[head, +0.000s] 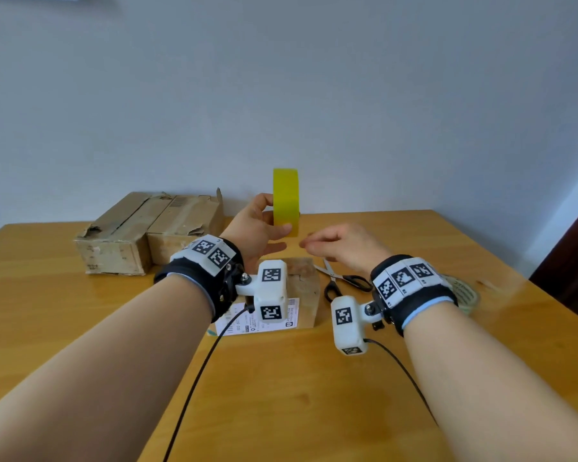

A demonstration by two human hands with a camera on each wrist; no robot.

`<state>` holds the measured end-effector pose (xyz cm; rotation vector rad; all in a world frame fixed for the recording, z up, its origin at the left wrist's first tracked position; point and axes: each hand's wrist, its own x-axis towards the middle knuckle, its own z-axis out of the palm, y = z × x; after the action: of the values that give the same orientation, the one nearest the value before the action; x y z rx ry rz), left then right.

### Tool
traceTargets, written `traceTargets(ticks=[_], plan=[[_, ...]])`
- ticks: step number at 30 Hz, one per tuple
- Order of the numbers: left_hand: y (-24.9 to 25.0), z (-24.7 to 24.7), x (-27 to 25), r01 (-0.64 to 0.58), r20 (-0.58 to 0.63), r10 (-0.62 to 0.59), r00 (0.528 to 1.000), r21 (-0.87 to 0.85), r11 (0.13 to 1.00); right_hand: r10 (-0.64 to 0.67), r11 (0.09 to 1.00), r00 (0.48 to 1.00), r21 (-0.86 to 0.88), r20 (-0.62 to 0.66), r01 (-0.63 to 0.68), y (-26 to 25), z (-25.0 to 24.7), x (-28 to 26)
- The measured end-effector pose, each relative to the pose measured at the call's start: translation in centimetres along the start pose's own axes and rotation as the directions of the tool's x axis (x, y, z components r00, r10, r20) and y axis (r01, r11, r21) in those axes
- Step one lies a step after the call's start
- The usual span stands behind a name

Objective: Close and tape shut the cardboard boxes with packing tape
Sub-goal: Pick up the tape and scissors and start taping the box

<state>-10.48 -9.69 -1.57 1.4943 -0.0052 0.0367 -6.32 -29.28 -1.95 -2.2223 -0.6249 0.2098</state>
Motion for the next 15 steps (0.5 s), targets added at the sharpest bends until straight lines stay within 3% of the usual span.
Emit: traceTargets(ticks=[4, 7, 15], plan=[[-1.1, 0.1, -0.8, 0.025, -0.021, -0.026, 0.999, -0.004, 1.000, 0.046, 0.999, 0.989, -0.027, 0.137, -0.043, 0.8, 1.8, 0.0], [-1.7, 0.2, -1.0, 0.007, -0.045, -0.009, 0.999, -0.032, 0.999, 0.119, 0.988, 0.981, 0.078, 0.155, -0.132, 1.6, 2.8, -0.1], [-2.0, 0.2, -0.8, 0.020, -0.080, -0.025, 0.996, -0.057, 0.998, 0.187, 0.971, 0.965, 0.116, 0.182, -0.210, 1.1, 3.1, 0.8]])
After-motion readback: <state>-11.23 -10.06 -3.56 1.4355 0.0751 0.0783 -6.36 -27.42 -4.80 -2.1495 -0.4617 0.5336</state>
